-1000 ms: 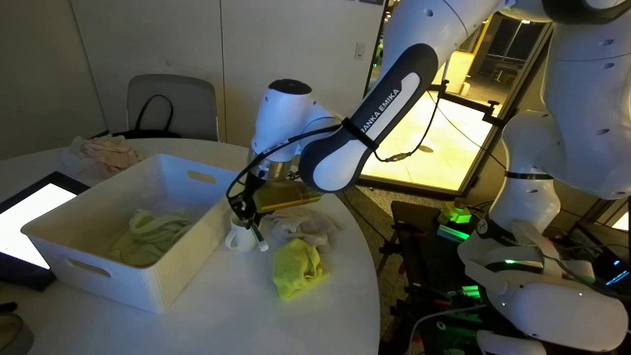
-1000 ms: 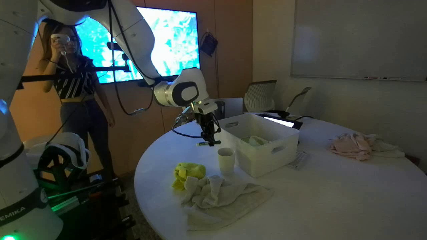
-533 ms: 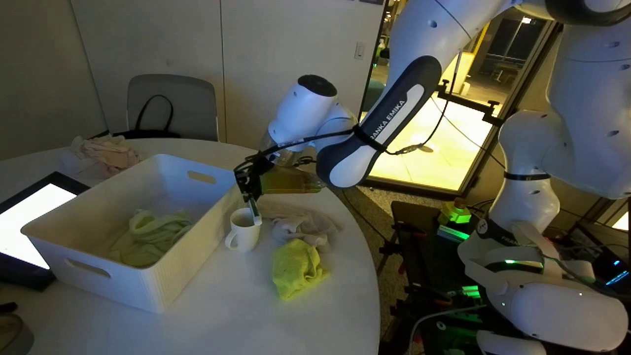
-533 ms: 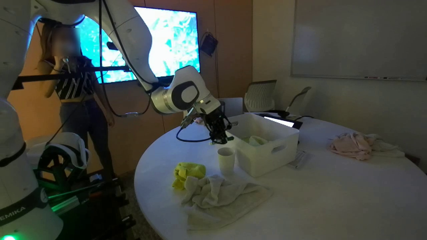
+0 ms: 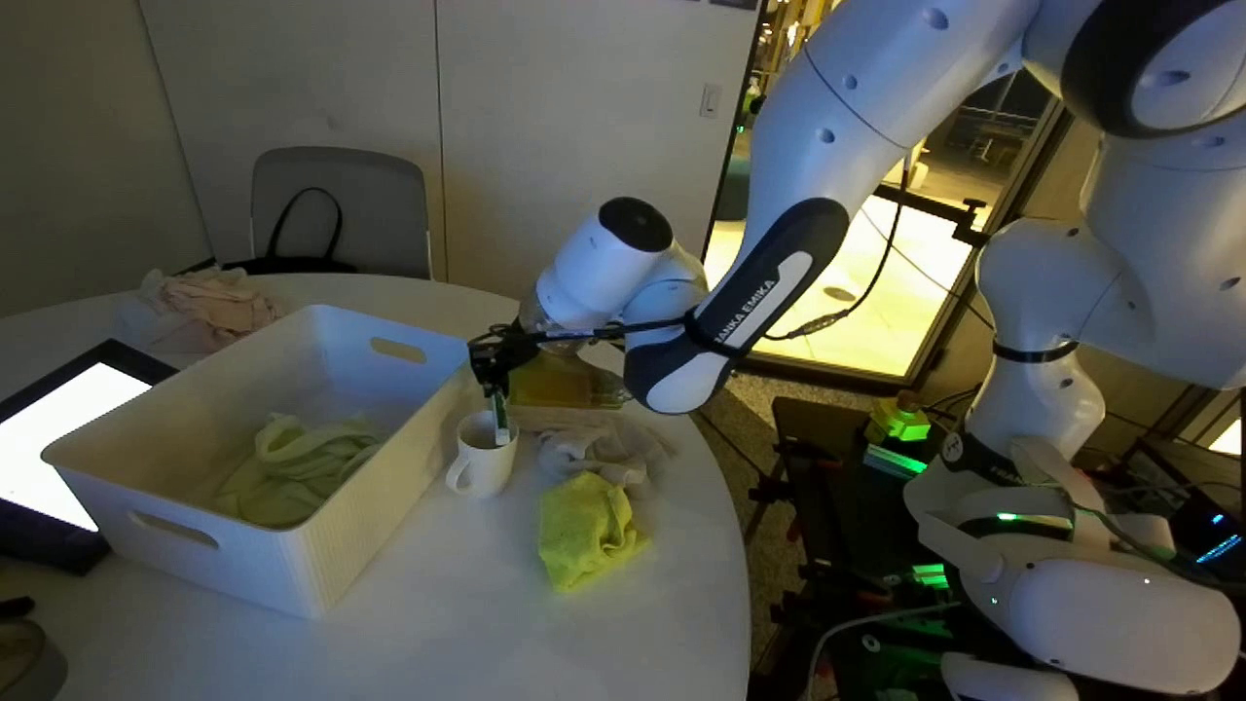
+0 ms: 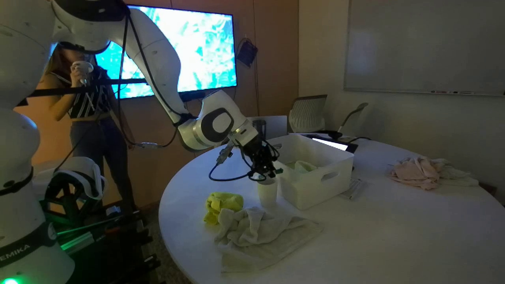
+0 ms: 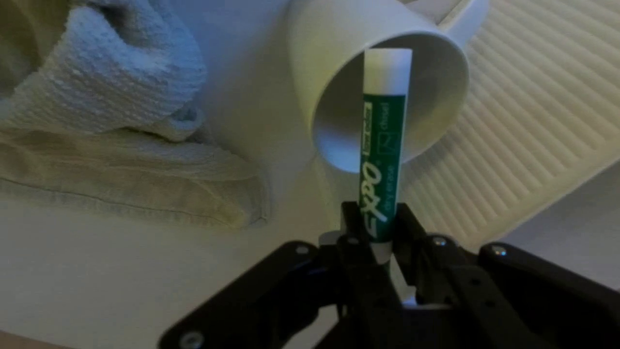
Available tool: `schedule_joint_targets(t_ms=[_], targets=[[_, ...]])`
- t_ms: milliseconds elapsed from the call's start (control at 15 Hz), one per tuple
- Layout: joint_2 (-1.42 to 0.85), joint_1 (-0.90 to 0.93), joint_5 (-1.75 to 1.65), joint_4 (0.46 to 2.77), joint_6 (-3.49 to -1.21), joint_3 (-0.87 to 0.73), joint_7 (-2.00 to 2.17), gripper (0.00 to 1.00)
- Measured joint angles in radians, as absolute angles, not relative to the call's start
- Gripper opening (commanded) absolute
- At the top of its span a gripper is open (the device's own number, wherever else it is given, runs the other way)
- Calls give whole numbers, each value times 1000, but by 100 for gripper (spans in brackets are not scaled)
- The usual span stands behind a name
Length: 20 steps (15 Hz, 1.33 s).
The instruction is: Put each towel in the white box, and each item from the towel in the white mug
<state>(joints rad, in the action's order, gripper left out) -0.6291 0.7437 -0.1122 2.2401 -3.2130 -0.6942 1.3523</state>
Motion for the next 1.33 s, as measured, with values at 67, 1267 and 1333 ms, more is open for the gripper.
schedule_joint_targets(t_ms=[67,1267,1333], targets=[[-657,770,-55,2238,-3219,-705,1343,6],[-875,1055,366,2226,-3253,-858,1188,45],[-894,1071,375,2225,-3251,-869,1187,46]])
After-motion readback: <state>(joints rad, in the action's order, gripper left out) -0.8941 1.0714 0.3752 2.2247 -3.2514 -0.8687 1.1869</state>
